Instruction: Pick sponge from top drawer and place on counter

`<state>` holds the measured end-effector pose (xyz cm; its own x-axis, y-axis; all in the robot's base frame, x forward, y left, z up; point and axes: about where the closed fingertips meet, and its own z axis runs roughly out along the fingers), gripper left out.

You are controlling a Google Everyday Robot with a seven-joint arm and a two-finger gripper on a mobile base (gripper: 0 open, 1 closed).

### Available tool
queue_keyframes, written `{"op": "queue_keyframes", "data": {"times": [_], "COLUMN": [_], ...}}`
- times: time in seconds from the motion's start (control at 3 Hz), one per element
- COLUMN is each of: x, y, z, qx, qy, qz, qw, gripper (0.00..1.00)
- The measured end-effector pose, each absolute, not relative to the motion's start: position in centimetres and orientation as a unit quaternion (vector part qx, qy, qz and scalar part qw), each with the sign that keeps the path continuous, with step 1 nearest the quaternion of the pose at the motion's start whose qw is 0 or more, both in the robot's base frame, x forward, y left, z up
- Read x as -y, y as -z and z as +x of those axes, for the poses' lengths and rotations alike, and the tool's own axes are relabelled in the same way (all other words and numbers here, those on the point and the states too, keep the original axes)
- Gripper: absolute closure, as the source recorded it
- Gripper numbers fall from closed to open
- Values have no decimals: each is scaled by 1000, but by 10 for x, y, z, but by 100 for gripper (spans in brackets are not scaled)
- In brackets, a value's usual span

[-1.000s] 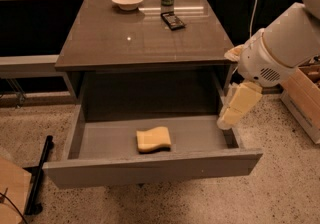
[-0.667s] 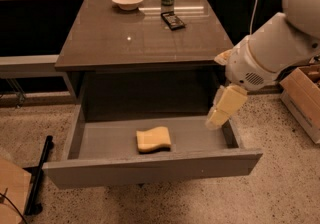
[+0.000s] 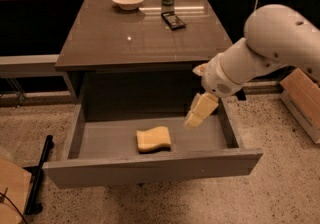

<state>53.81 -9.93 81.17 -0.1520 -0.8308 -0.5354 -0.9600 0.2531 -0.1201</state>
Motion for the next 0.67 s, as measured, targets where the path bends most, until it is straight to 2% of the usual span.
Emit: {"op": "queue_keyframes", "data": {"times": [0.33,0.67], "x": [83,83], "y": [-774,-768], "z": [564,565], "qx": [-740,-740], "qy": [-142,-144], "qz": [-602,-600], "qw": [267,266], "gripper": [0,0]}}
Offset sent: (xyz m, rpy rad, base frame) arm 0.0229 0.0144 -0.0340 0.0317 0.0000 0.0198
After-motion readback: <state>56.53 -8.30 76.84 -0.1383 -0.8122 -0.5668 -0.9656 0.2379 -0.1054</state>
